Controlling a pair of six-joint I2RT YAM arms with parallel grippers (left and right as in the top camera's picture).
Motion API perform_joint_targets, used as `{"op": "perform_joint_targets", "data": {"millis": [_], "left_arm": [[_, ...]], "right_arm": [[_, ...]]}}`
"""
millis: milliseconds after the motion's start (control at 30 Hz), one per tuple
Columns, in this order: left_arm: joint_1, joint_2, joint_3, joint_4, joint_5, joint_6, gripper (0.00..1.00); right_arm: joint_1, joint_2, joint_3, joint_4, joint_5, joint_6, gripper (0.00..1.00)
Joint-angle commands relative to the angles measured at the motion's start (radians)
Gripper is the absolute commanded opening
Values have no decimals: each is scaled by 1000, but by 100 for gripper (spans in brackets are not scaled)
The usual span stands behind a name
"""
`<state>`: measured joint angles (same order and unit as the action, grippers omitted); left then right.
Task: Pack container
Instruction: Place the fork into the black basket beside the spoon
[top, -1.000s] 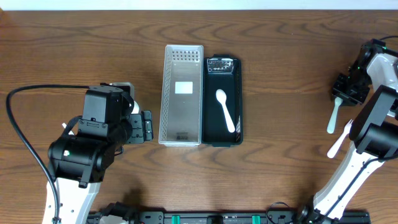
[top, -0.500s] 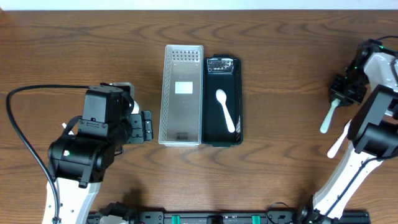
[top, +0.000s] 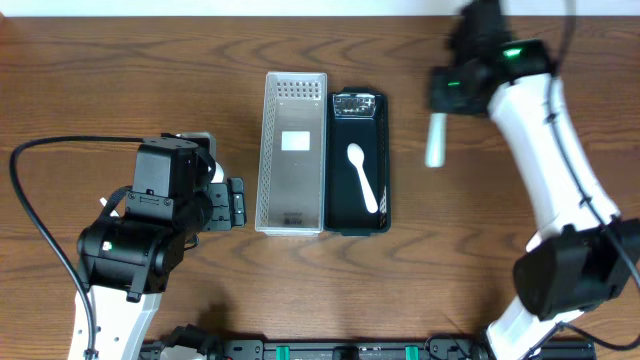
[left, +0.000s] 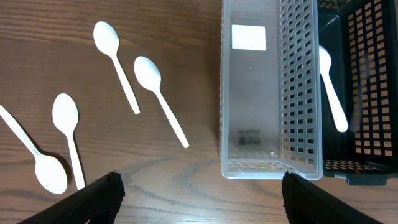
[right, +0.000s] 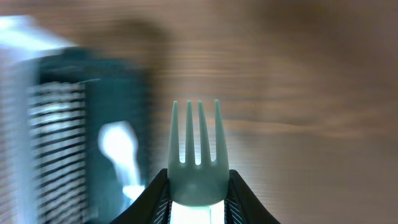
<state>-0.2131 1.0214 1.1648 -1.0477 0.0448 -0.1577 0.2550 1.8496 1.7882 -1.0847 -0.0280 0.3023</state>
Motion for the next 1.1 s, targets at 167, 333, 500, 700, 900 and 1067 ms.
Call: {"op": "perform_joint_targets", "data": {"millis": [167, 333, 500, 700, 900, 1067], "left_arm": [[2, 3, 10, -3, -8, 3, 84], [2, 3, 10, -3, -9, 3, 84], [2, 3, 10, -3, -9, 3, 84], [2, 3, 10, -3, -8, 3, 84], [2, 3, 10, -3, -8, 3, 84], [2, 3, 10, -6, -8, 3, 84]], "right_arm": [[234, 149, -8, 50, 6, 113, 19], [291, 274, -8, 60, 6, 112, 19], [304, 305, -8, 77, 28, 111, 25], [285, 283, 24, 69, 29, 79, 65], [201, 177, 209, -101, 163, 90, 64], [19, 44, 265, -196, 155, 192, 66]]}}
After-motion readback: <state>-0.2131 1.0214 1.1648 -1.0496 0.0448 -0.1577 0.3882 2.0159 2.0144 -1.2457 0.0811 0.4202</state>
